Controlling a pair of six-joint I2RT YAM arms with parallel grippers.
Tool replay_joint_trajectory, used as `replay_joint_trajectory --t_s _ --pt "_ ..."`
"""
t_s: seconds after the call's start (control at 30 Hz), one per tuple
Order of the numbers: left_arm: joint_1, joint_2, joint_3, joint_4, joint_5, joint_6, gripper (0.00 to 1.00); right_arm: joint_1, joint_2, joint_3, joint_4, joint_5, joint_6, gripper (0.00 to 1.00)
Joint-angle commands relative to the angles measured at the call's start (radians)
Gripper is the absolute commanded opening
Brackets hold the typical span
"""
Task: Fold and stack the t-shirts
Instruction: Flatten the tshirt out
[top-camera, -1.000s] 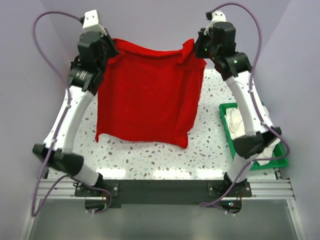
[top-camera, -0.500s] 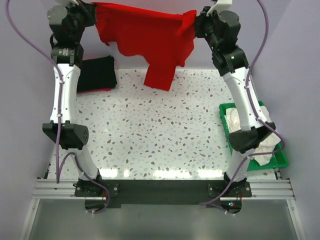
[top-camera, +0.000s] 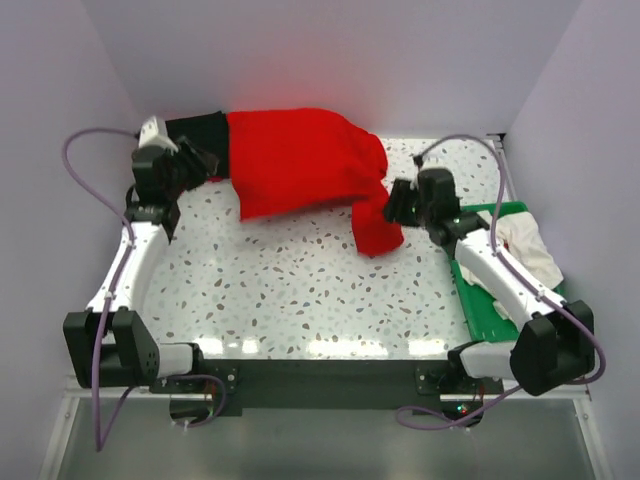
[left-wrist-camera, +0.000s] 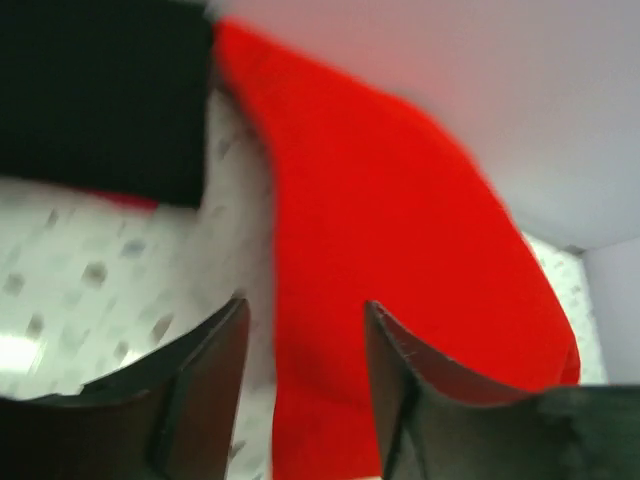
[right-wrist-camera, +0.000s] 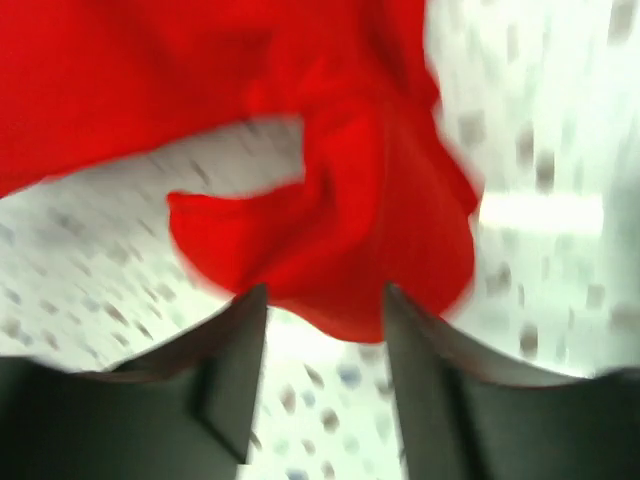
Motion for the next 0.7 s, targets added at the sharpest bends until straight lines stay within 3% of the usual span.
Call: replay_joint_trajectory --t_s 0.0,0.03,0.13,0.33,0.47,0.67 --pt "0.017 -0.142 -0.263 -0.009 -0.096 -0.104 0.59 -0.013 -0.085 -0.201 -0.05 -0.057 0.109 0.57" --pt "0.017 -0.168 -0.311 -0.032 -0.104 -0.109 0.63 -0.013 -0.102 -0.241 -0.063 -0.068 0.115 0.67" --pt "0.016 -0.265 -0.49 -0.057 -0.122 -0.166 0.64 -0.01 -0.212 -0.383 -0.08 -0.074 0.143 0.82" --pt "-0.021 -0.327 -0.689 0.01 -0.09 -0.212 0.6 -0.011 -0.355 -0.483 -0.15 0.047 0.178 0.85" --pt "-0.261 -0.164 -0.634 0.085 -0.136 -0.23 0.6 -0.011 -0.288 -0.427 -0.112 0.09 0.188 0.85" --pt "-0.528 0.066 -0.517 0.153 -0.209 -0.26 0.66 -0.013 -0.145 -0.278 -0.112 0.128 0.152 0.84"
